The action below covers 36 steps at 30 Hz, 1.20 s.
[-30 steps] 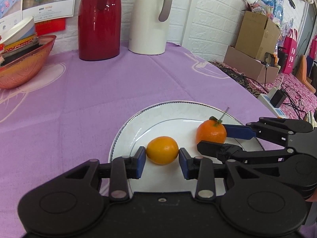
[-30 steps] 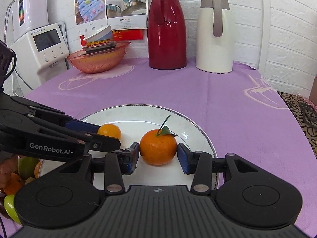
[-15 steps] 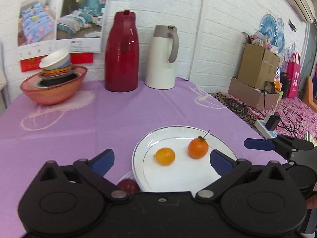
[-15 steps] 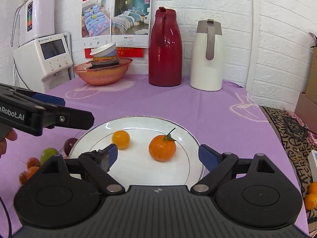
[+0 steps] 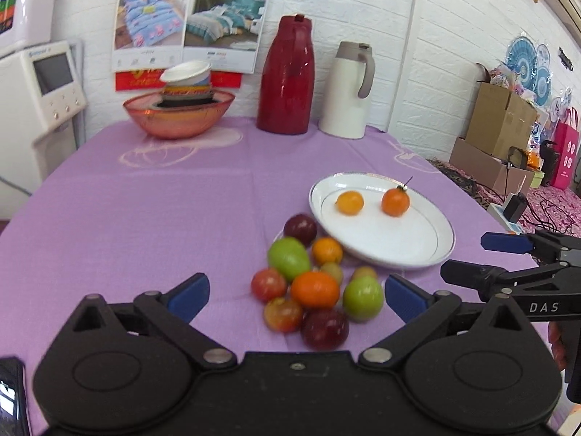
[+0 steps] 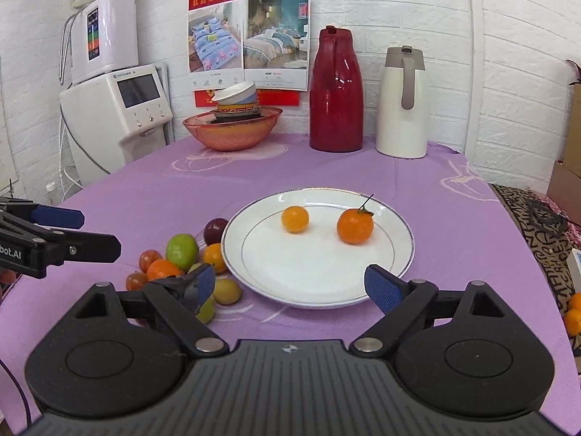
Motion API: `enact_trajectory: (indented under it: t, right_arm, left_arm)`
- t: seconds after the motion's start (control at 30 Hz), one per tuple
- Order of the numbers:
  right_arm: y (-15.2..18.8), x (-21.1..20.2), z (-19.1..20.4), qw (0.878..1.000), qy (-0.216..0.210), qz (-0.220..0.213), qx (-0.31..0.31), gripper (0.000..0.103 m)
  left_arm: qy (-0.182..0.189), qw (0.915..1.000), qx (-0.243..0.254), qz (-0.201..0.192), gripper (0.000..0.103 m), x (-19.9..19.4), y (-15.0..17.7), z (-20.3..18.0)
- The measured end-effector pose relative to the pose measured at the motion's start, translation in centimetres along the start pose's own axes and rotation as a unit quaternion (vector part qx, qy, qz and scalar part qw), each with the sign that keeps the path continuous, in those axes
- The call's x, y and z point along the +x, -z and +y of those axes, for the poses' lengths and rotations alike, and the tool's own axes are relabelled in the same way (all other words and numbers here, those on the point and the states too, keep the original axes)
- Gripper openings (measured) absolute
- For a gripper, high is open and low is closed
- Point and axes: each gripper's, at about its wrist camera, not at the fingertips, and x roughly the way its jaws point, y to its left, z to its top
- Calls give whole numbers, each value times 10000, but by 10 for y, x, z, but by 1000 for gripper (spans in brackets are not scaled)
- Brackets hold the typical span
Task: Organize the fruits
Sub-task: 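Withdraw both open grippers from the plate back toward the fruit pile, then grasp the green apple with the right gripper while the left grasps the dark red plum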
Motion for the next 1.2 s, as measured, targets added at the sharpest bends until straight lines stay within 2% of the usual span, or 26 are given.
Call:
enact_trajectory:
  t: [0.17, 0.33, 0.57, 0.67, 0.77, 1.1, 1.2]
  right_arm:
    - [14, 1, 15, 9997, -157, 171, -45, 103]
    - [20, 6, 32, 9989, -303, 308, -189, 103]
    - [16, 22, 49, 9961, -605, 463, -450, 103]
    - [15, 31, 56, 9944, -657, 549, -624, 87]
    - [13, 37, 58, 9934, -729, 586, -662, 80]
    - [14, 51, 53, 9933, -844, 640, -454, 73]
    - [16, 54, 50, 9937, -881, 614, -330, 68]
  left_arm:
    - [-89, 9997, -92, 220, 103, -2, 22, 12]
    - [-155, 9996, -85, 237, 103, -8, 31, 18]
    - [60, 9998, -127, 154, 103, -13, 37, 23]
    - [113, 9998, -116, 133, 103, -13, 38, 23]
    - [211, 9996, -94, 147, 103, -11, 37, 22]
    - [405, 9988, -52, 254, 103, -3, 38, 19]
    - [424, 9988, -36, 260, 103, 1, 37, 16]
